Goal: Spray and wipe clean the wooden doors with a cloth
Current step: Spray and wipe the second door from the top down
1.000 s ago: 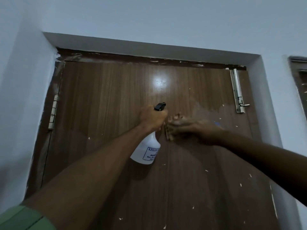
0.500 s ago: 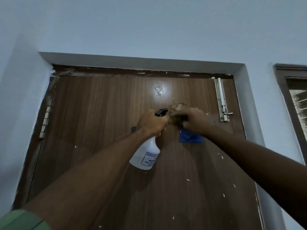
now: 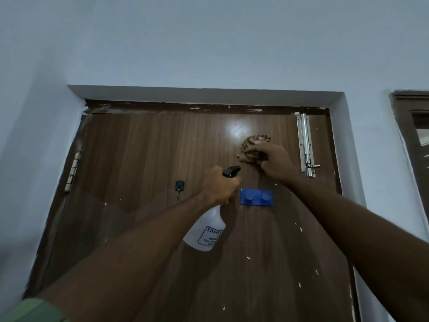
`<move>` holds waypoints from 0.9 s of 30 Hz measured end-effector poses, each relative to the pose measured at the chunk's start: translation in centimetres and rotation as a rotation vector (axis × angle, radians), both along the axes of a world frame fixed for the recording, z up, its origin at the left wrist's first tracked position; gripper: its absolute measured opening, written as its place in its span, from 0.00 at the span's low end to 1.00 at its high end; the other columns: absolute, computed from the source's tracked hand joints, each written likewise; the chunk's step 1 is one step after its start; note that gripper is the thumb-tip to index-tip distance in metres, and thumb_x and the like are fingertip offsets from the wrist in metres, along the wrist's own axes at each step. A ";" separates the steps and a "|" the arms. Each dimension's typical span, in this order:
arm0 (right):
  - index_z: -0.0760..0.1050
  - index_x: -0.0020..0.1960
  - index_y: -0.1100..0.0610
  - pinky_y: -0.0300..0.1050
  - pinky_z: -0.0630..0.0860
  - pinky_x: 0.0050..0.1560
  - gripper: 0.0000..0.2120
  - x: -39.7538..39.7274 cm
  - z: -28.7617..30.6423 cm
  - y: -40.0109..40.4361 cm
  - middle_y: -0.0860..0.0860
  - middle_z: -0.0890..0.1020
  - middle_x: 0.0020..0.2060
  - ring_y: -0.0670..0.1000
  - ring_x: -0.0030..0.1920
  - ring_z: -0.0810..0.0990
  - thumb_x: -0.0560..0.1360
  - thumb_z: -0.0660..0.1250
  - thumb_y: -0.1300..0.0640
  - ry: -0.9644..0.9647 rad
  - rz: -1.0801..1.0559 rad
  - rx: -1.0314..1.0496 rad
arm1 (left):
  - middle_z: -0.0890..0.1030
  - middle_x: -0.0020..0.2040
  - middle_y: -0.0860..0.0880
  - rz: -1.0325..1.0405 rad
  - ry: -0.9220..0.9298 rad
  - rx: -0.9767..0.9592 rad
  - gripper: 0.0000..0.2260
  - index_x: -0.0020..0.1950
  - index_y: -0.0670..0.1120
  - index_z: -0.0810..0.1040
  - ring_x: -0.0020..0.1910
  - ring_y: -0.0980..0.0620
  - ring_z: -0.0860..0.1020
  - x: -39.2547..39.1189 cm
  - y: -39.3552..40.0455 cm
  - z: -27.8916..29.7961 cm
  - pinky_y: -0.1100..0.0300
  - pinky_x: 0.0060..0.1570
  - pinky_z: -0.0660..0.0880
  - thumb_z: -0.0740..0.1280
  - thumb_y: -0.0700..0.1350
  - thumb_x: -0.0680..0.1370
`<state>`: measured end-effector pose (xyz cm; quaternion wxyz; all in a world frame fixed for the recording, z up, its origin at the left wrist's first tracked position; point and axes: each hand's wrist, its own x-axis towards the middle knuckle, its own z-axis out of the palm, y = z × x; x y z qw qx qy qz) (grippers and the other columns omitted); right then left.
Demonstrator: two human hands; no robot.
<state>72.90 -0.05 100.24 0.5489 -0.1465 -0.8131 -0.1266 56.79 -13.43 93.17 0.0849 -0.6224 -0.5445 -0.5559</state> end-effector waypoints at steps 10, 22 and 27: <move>0.79 0.68 0.47 0.61 0.54 0.81 0.29 5.7 -5.0 3.7 0.49 0.74 0.75 0.55 0.78 0.67 0.72 0.72 0.69 -0.276 -0.179 0.308 | 0.85 0.36 0.42 -0.027 0.077 -0.016 0.12 0.45 0.38 0.83 0.27 0.51 0.78 2.7 -1.6 1.6 0.60 0.29 0.75 0.67 0.44 0.83; 0.76 0.70 0.52 0.62 0.60 0.79 0.26 8.2 -15.5 4.2 0.57 0.73 0.75 0.60 0.77 0.68 0.72 0.71 0.56 -0.137 -0.291 0.409 | 0.83 0.37 0.43 -0.048 0.040 -0.061 0.09 0.47 0.35 0.82 0.20 0.60 0.74 7.0 -0.1 -0.6 0.68 0.24 0.71 0.67 0.40 0.82; 0.68 0.77 0.52 0.54 0.42 0.83 0.28 7.4 -7.8 3.2 0.57 0.65 0.80 0.58 0.81 0.61 0.77 0.61 0.54 -0.084 -0.389 0.274 | 0.83 0.34 0.47 -0.012 0.044 -0.070 0.10 0.43 0.42 0.81 0.25 0.58 0.78 8.4 1.5 -0.4 0.65 0.26 0.73 0.68 0.44 0.82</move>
